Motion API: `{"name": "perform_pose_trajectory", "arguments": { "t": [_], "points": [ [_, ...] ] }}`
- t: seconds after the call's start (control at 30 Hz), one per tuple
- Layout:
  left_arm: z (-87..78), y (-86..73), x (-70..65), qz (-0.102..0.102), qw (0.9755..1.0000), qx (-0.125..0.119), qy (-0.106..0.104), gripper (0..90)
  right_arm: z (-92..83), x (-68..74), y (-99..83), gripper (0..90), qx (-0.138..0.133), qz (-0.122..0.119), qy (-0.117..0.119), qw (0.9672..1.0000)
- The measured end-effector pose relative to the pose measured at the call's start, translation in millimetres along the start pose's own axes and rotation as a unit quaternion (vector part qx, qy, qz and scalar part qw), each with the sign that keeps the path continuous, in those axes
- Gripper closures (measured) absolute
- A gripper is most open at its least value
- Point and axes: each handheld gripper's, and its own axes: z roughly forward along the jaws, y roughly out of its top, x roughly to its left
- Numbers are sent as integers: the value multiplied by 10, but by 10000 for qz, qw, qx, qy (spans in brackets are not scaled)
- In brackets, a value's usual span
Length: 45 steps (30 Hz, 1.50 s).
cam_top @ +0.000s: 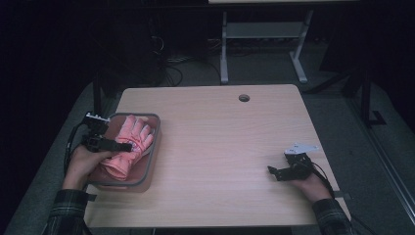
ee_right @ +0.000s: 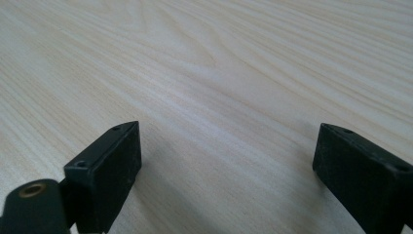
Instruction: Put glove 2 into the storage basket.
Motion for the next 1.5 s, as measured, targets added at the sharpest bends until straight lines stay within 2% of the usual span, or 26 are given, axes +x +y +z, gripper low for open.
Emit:
{"name": "perform_pose_trajectory", "arguments": {
  "t": [0.33,0.5,0.63,1.1,1.33,1.5],
  "points": [
    [-254,63,19,111,9993,-314,172,128,0,0,0,102,1,1,0,10000],
    [-379,114,-30,225,9984,-464,222,128,0,0,0,102,1,4,2,10000],
    [-432,153,-105,311,9978,-564,176,128,0,0,0,103,0,-1,3,10000],
    [-426,329,-507,757,9935,-845,-97,129,0,0,0,102,-1,-1,2,10000],
    [-377,448,-775,1049,9892,-995,-249,129,0,0,0,102,1,3,0,10000],
    [-263,513,-1005,1231,9857,-1084,-373,129,0,0,0,103,-1,1,3,10000]
  ]
}}
